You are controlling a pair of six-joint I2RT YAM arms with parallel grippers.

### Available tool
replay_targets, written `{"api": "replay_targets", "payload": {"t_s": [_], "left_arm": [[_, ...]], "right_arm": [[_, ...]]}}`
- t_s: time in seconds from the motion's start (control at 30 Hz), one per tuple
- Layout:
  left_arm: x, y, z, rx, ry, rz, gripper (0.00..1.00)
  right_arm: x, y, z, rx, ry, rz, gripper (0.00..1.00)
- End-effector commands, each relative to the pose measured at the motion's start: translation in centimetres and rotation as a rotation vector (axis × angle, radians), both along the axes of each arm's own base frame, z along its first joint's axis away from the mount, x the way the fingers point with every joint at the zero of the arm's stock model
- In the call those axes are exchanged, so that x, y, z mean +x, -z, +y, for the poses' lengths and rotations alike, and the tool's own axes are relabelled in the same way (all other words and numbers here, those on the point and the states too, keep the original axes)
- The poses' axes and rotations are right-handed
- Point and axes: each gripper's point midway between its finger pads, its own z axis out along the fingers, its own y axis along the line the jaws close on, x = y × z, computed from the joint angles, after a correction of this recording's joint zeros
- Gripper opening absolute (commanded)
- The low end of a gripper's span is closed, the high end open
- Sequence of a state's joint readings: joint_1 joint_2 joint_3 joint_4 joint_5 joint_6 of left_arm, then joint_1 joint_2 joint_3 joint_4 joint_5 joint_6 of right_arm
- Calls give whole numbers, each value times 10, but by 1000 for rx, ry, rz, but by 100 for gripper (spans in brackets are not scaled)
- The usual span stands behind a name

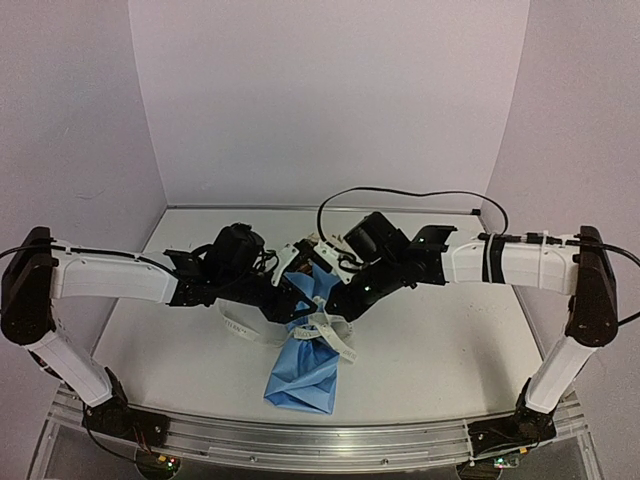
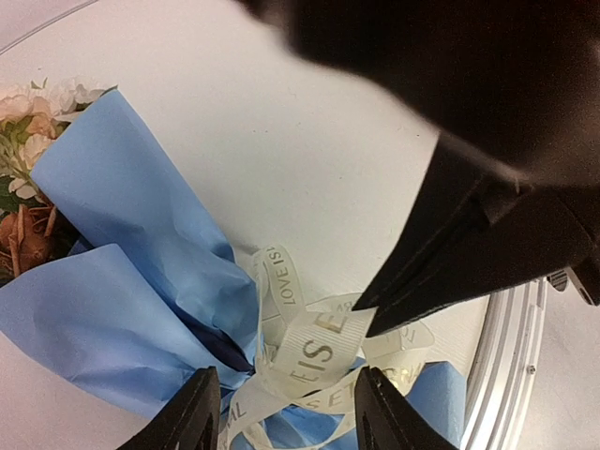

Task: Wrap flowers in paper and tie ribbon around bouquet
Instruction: Cross the half-tied ribbon over the folded bouquet.

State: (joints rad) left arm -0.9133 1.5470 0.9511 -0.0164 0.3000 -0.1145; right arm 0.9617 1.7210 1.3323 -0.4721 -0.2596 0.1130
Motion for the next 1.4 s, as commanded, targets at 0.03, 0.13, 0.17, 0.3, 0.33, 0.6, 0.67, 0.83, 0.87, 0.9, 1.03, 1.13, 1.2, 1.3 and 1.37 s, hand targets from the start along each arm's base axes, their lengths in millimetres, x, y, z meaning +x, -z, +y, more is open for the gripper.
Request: {"api": "replay_targets", "payload": {"t_s": [0.03, 0.13, 0.17, 0.3, 0.33, 0.6, 0.67, 0.83, 0.87, 0.9, 1.03, 1.13, 1.2, 1.3, 1.37], "left_arm": [[15, -15, -16, -21, 33, -43, 49], [12, -10, -19, -21, 59, -28, 48], [12, -12, -19, -32, 64, -29, 48], [11, -15, -16, -98, 58, -22, 48], [11, -16, -15, -111, 60, -23, 47], [10, -13, -11, -145, 65, -4, 40], [10, -12, -10, -148, 63, -2, 38], [10, -7, -12, -147, 67, 16, 33], [10, -7, -12, -147, 66, 20, 32], [10, -6, -12, -146, 66, 24, 32], [11, -1, -9, -144, 42, 24, 32], [13, 2, -8, -144, 29, 28, 31], [14, 4, -7, -143, 15, 36, 31], [17, 6, -6, -144, -9, 40, 30], [18, 6, -6, -148, -15, 38, 27]], "right_arm": [[0, -15, 13, 42, -44, -43, 0], [1, -16, 14, 45, -36, -45, 0], [2, -15, 14, 48, -27, -46, 0], [6, -16, 20, 93, 1, -41, 0], [7, -16, 21, 105, 9, -39, 0], [11, -19, 28, 164, 45, -33, 0], [11, -19, 28, 167, 49, -32, 0], [11, -18, 26, 170, 58, -35, 0], [11, -17, 25, 170, 62, -37, 0], [11, -17, 25, 169, 66, -41, 0], [14, -18, 22, 174, 79, -58, 0], [14, -18, 22, 180, 82, -59, 0], [15, -18, 22, 182, 87, -62, 0], [15, -19, 22, 186, 88, -65, 0], [14, -19, 23, 189, 85, -59, 0]]}}
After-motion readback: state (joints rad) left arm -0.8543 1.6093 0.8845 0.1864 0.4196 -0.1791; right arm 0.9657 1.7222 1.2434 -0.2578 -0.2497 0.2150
